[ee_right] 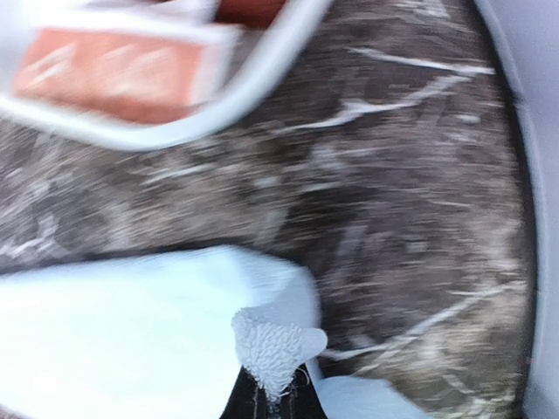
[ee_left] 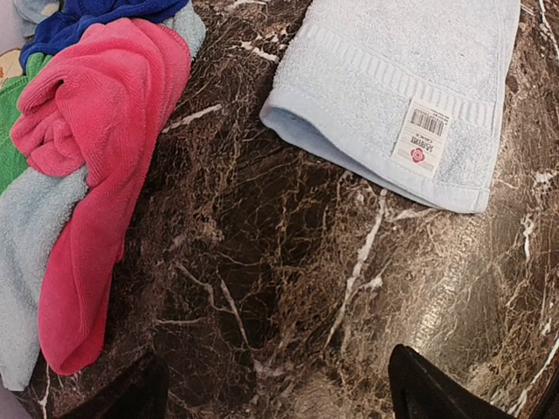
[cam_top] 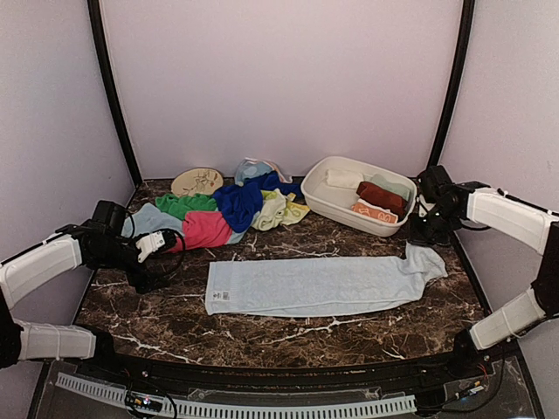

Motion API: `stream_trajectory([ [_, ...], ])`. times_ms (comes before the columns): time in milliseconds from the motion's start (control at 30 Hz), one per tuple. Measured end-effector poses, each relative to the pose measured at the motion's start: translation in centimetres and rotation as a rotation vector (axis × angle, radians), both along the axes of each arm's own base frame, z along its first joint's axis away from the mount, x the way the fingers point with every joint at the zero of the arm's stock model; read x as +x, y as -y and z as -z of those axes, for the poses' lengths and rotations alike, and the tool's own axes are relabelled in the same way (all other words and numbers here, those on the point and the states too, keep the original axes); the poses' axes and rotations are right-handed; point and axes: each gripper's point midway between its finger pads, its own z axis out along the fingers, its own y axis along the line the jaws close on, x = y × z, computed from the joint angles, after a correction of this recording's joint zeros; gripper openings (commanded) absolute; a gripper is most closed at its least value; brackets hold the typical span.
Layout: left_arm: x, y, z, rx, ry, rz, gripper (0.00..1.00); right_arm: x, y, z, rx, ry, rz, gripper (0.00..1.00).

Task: Roll the towels
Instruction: Place the towel at the center of the board, then fold the towel at the center of the board.

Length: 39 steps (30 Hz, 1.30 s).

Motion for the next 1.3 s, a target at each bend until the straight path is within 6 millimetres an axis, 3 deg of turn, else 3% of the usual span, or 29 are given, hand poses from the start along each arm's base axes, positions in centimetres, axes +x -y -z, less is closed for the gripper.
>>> stream_trajectory([
  [433,0.2,-0.7,0.5,0.031,-0.011,-0.026,0.89,-0.6,-20.0,-4.7,0.355,0.038,-0.294,0.00],
  [700,0.5,-1.5,0.5,0.034,-0.008,-0.056,0.89,-1.4,-30.3,-2.6,0.423,-0.040,-0.418,0.00],
  [867,0.6,-1.8,0.5,0.036,-0.006,-0.063,0.89,-2.1,-34.2,-2.3,0.460,-0.063,-0.471,0.00],
  [1133,0.6,-1.9,0.3,0.035,0.005,-0.065,0.89,-2.9,-39.1,-4.5,0.544,-0.051,-0.541,0.00],
  [1300,0.4,-1.9,0.5,0.036,-0.001,-0.065,0.89,-3.5,-40.8,-3.1,0.564,-0.085,-0.556,0.00],
])
